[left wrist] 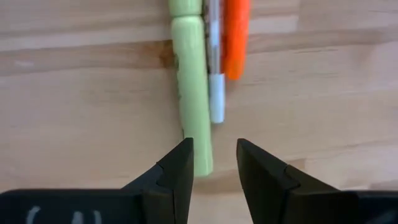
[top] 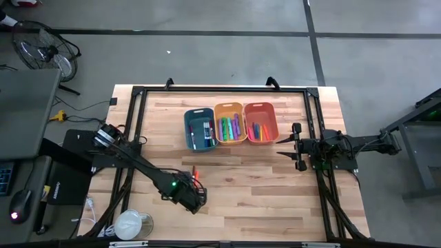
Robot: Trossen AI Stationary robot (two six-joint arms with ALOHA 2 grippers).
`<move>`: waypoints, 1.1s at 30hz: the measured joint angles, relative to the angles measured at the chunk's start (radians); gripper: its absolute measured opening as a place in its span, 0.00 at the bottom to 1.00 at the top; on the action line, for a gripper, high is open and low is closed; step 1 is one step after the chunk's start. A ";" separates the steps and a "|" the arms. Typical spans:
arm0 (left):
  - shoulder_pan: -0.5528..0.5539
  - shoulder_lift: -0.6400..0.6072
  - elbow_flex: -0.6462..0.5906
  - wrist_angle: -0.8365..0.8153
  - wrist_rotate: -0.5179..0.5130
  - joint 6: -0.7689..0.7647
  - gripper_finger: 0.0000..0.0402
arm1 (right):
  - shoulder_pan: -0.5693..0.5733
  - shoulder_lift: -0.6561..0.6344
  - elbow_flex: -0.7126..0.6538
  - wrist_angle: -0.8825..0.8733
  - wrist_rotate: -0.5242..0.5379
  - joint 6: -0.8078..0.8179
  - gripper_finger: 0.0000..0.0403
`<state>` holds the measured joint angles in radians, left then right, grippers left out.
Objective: Pick & Place Markers
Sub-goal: Put the light green highlighter pen into the yellow bin
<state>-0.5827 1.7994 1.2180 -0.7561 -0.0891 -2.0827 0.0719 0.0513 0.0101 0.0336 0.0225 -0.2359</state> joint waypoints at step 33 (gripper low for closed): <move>0.042 0.179 0.033 0.005 0.200 0.088 0.29 | 0.000 0.000 0.000 0.000 0.000 0.000 0.41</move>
<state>-0.5404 1.9787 1.2506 -0.7509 0.1108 -1.9946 0.0722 0.0513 0.0100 0.0337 0.0224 -0.2357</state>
